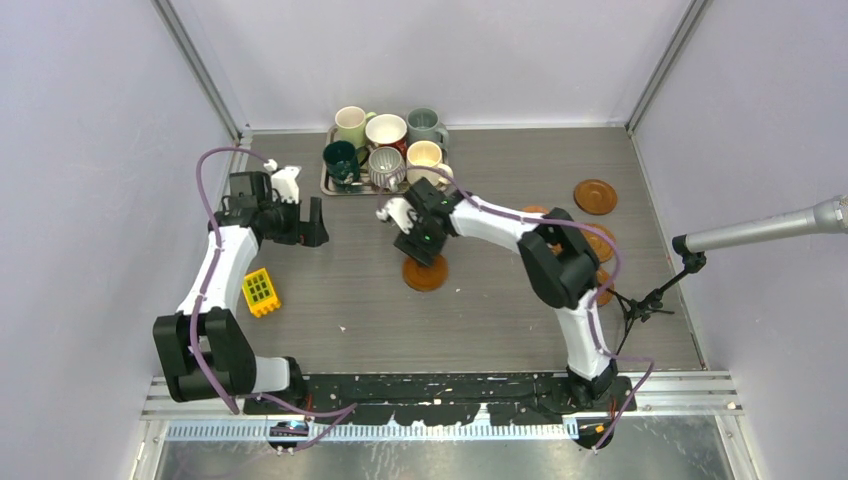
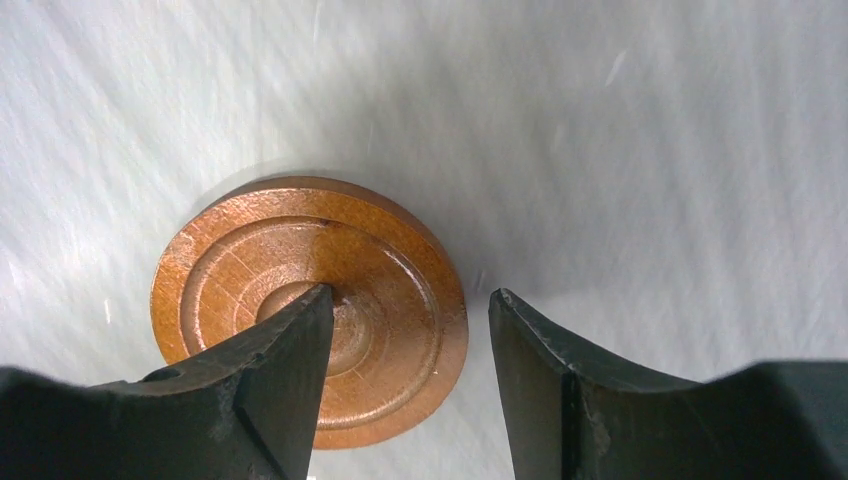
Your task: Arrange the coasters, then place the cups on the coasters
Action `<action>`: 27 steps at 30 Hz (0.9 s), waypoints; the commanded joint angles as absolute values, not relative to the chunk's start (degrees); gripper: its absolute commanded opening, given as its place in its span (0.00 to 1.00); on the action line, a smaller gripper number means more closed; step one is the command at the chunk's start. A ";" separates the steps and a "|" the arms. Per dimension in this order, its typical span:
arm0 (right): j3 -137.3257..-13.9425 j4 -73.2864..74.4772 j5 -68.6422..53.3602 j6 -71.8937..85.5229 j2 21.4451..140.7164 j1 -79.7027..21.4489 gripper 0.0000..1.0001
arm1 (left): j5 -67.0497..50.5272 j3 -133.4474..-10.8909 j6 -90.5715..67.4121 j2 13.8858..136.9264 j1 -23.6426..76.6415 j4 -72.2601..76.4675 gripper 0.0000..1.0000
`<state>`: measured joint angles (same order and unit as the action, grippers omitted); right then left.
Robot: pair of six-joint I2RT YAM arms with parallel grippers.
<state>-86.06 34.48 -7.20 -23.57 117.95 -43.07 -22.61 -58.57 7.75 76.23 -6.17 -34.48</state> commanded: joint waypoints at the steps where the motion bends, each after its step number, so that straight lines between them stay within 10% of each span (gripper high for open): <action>1: -99.75 28.62 -10.91 -15.57 127.85 -44.02 0.63 | -26.20 -60.35 7.14 76.89 -8.65 -32.42 1.00; 27: -84.39 42.63 -5.37 -10.49 99.36 -11.85 0.71 | -16.41 -71.79 13.63 97.34 19.60 -30.79 0.95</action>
